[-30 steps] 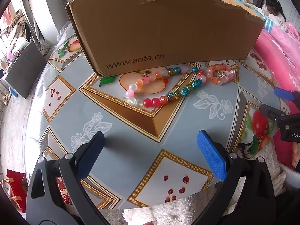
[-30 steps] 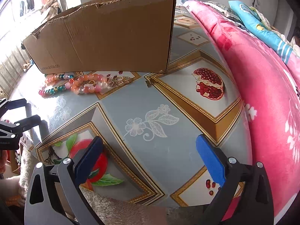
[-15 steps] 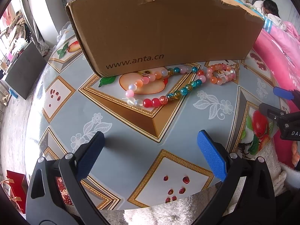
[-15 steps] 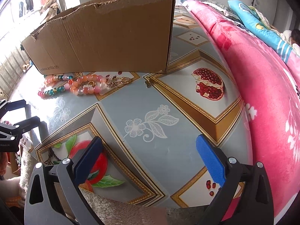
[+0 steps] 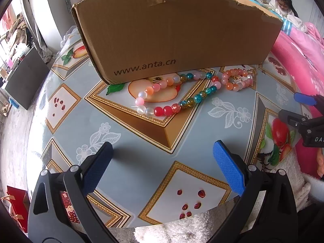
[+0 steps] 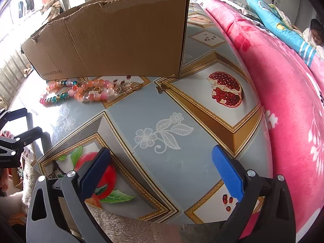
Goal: Organize jewelry
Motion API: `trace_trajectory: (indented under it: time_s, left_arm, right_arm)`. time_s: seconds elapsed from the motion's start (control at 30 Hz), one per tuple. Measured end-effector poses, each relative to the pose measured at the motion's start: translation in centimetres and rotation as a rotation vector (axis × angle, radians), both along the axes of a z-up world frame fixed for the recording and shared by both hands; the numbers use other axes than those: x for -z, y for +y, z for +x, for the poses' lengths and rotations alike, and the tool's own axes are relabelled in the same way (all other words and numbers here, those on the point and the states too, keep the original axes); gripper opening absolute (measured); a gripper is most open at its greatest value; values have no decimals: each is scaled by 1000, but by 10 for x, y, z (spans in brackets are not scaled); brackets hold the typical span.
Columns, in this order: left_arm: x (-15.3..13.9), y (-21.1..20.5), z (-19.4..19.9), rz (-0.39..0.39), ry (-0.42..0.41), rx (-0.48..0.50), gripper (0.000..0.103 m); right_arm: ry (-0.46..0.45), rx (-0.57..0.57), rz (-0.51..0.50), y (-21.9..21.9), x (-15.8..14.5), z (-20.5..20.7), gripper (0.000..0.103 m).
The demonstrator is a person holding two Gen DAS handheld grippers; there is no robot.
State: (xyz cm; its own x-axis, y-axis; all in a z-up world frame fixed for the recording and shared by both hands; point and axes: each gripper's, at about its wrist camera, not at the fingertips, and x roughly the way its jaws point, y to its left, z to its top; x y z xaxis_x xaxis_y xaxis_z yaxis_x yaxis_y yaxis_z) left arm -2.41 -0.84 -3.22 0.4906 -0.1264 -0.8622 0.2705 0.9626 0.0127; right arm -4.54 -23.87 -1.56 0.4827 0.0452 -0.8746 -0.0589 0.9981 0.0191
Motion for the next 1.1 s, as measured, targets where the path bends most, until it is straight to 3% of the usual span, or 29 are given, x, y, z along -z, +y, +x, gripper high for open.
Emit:
trace_trajectory:
  time_s: [0.57,0.7,1.0,1.1]
  left_arm:
    - [-1,-1,4,-5,1,-9,96]
    - [-4,-2,1,-27,-28,14,96]
    - [-29,11,-12,-123,-158,27,95]
    - [-35,13,-16,-132,-186,40,89]
  right_arm:
    - [28,20,-11,3,-2,5,97]
    - [-11,15,36,6,-12,2,96]
    - [-90,-71,153,26,-35,1,79]
    - [-111,-95,182,30,-40,-3,74]
